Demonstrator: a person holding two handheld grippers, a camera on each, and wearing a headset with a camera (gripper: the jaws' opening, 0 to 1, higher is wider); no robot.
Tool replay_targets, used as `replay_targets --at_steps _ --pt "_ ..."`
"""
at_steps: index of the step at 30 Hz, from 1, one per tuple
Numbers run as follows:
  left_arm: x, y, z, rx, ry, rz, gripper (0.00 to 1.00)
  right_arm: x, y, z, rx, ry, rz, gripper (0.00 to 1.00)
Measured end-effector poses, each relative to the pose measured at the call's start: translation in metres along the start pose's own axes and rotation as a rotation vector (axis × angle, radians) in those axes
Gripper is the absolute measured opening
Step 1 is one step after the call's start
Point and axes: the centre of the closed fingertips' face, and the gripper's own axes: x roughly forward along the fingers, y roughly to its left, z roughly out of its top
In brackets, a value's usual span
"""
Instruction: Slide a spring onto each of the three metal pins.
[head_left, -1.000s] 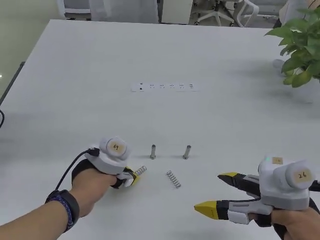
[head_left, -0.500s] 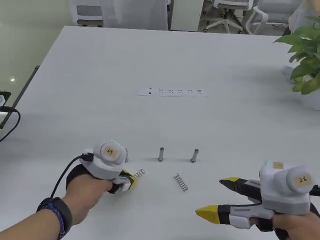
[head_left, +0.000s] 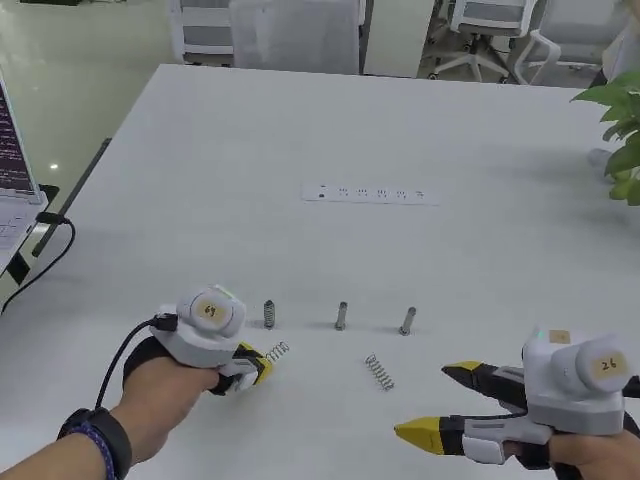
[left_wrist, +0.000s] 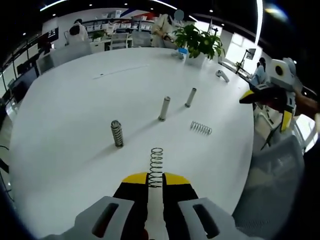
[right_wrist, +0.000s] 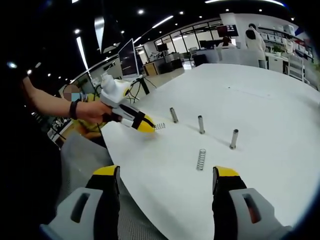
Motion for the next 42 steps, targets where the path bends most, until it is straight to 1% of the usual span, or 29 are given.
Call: replay_targets --at_steps 4,8,12,15,16,18,30,37,39,42 --pt "-0.005 0.0 -0.002 0.002 -0.004 0.002 0.02 0.002 0.0 0.001 -0.002 0.001 0.007 0.74" --pt "-0.008 -0.002 -0.002 -0.012 -0.01 -0.007 0.02 0.004 0.001 0.003 -0.007 0.003 0.014 0.74" --pt "-0.013 -0.003 -0.002 -0.007 -0.014 -0.008 0.02 0.007 0.003 0.005 -0.012 0.006 0.024 0.74" --pt "-0.016 -0.005 -0.001 -0.018 -0.025 -0.013 0.02 0.011 0.004 0.007 -0.011 0.006 0.034 0.74" --pt "-0.018 -0.007 -0.001 -0.018 -0.03 -0.018 0.02 0.012 0.005 0.008 -0.01 0.005 0.038 0.74" --pt "-0.02 -0.01 0.0 0.002 -0.03 -0.02 0.02 0.014 0.006 0.009 -0.011 0.004 0.045 0.74" --pt "-0.032 -0.019 0.0 0.014 -0.05 -0.031 0.02 0.026 0.013 0.014 -0.027 0.013 0.088 0.72" --pt "-0.039 -0.026 0.005 0.027 -0.065 -0.039 0.02 0.035 0.017 0.018 -0.027 0.014 0.114 0.7" --pt "-0.041 -0.027 0.007 0.017 -0.071 -0.044 0.02 0.038 0.019 0.021 -0.03 0.009 0.125 0.69" --pt "-0.043 -0.032 0.012 0.024 -0.085 -0.049 0.02 0.043 0.02 0.026 -0.027 0.001 0.135 0.67"
